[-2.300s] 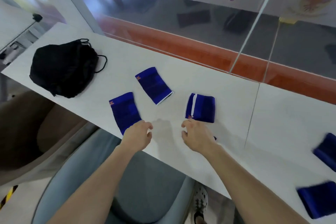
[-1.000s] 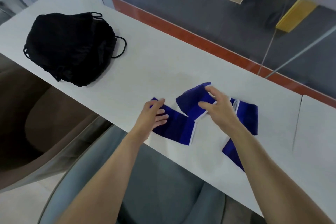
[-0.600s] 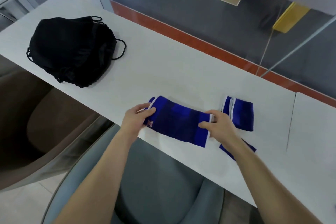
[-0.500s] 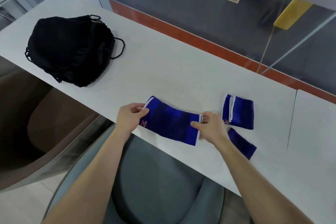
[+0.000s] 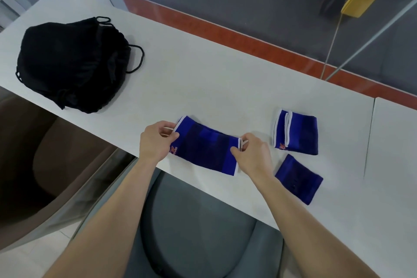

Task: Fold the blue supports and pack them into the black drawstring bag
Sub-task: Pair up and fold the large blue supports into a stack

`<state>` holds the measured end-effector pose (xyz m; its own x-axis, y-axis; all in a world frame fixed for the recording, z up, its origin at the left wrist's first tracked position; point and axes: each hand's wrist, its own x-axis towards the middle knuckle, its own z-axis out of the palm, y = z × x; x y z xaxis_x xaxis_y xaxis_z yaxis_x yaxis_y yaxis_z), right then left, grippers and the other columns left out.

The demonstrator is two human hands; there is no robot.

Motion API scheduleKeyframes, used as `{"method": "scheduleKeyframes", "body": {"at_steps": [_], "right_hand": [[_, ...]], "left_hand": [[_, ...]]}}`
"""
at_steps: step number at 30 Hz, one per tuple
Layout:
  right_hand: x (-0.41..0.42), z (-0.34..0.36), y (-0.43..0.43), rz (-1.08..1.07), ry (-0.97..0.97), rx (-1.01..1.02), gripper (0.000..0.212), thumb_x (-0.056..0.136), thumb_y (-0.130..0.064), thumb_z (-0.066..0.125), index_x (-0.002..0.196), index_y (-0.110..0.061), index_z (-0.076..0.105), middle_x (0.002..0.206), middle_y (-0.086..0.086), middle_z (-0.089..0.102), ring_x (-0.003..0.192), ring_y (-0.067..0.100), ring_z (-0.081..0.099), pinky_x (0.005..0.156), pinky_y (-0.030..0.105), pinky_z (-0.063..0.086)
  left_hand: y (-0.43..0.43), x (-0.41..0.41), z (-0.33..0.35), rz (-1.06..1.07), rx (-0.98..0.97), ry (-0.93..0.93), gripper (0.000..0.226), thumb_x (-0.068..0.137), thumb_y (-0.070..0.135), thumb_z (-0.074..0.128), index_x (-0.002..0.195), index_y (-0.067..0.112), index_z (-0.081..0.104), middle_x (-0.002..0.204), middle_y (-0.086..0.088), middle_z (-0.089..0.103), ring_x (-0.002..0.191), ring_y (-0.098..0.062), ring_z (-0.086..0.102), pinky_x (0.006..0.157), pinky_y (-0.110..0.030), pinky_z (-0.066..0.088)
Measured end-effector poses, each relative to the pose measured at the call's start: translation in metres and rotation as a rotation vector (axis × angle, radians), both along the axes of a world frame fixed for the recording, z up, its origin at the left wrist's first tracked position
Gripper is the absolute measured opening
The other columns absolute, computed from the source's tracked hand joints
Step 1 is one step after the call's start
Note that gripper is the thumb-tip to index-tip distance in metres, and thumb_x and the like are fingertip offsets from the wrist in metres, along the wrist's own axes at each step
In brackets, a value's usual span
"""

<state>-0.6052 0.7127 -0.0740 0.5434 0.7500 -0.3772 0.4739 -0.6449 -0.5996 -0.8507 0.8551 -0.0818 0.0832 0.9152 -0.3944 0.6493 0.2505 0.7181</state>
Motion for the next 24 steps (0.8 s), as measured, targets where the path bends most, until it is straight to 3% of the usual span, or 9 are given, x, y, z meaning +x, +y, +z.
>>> {"method": "scheduleKeyframes", "body": {"at_steps": [4, 7, 12, 17, 20, 24], "right_hand": [[0.005, -0.004, -0.003, -0.004, 0.007, 0.041, 0.023, 0.098, -0.026, 0.077, 0.117, -0.017, 0.068, 0.085, 0.001, 0.073, 0.078, 0.02, 0.071, 0.07, 0.036, 0.062], [0.009, -0.005, 0.002, -0.031, 0.015, 0.075, 0.03, 0.099, -0.026, 0.077, 0.126, -0.017, 0.066, 0.086, -0.001, 0.072, 0.078, 0.016, 0.07, 0.069, 0.033, 0.061], [0.012, -0.01, 0.009, -0.017, 0.023, 0.044, 0.025, 0.099, -0.026, 0.077, 0.118, -0.018, 0.063, 0.093, 0.0, 0.072, 0.085, 0.022, 0.073, 0.071, 0.041, 0.065], [0.013, -0.018, 0.01, -0.004, -0.058, 0.01, 0.036, 0.097, -0.033, 0.08, 0.125, -0.016, 0.063, 0.099, 0.001, 0.072, 0.087, 0.021, 0.071, 0.074, 0.037, 0.062], [0.013, -0.018, 0.009, -0.032, -0.088, -0.028, 0.042, 0.094, -0.041, 0.082, 0.12, -0.015, 0.061, 0.1, 0.001, 0.07, 0.087, 0.022, 0.071, 0.075, 0.039, 0.062], [0.014, -0.018, 0.007, -0.058, -0.053, -0.069, 0.028, 0.095, -0.036, 0.079, 0.104, -0.02, 0.057, 0.086, -0.004, 0.069, 0.078, 0.016, 0.07, 0.059, 0.03, 0.055]], "left_hand": [[-0.003, 0.0, -0.005, 0.043, 0.02, -0.022, 0.023, 0.1, 0.024, 0.08, 0.123, 0.022, 0.076, 0.11, 0.003, 0.078, 0.105, -0.019, 0.073, 0.079, -0.039, 0.066], [-0.002, 0.002, -0.007, 0.055, 0.024, 0.001, 0.027, 0.102, 0.026, 0.078, 0.127, 0.021, 0.073, 0.116, 0.003, 0.076, 0.108, -0.018, 0.07, 0.077, -0.036, 0.063], [-0.001, -0.001, -0.016, 0.068, 0.034, 0.057, 0.025, 0.099, 0.025, 0.081, 0.123, 0.019, 0.077, 0.112, 0.002, 0.079, 0.106, -0.02, 0.075, 0.08, -0.036, 0.064], [-0.003, 0.001, -0.024, 0.028, 0.095, 0.192, 0.027, 0.099, 0.022, 0.078, 0.126, 0.018, 0.074, 0.109, 0.0, 0.076, 0.103, -0.021, 0.072, 0.085, -0.041, 0.063], [-0.002, 0.001, -0.028, -0.047, 0.107, 0.306, 0.031, 0.1, 0.028, 0.075, 0.129, 0.019, 0.07, 0.116, -0.003, 0.071, 0.102, -0.024, 0.07, 0.083, -0.039, 0.056], [-0.004, 0.006, -0.023, -0.112, 0.123, 0.323, 0.039, 0.096, 0.042, 0.079, 0.125, 0.02, 0.067, 0.113, 0.002, 0.069, 0.099, -0.022, 0.069, 0.081, -0.038, 0.055]]}}
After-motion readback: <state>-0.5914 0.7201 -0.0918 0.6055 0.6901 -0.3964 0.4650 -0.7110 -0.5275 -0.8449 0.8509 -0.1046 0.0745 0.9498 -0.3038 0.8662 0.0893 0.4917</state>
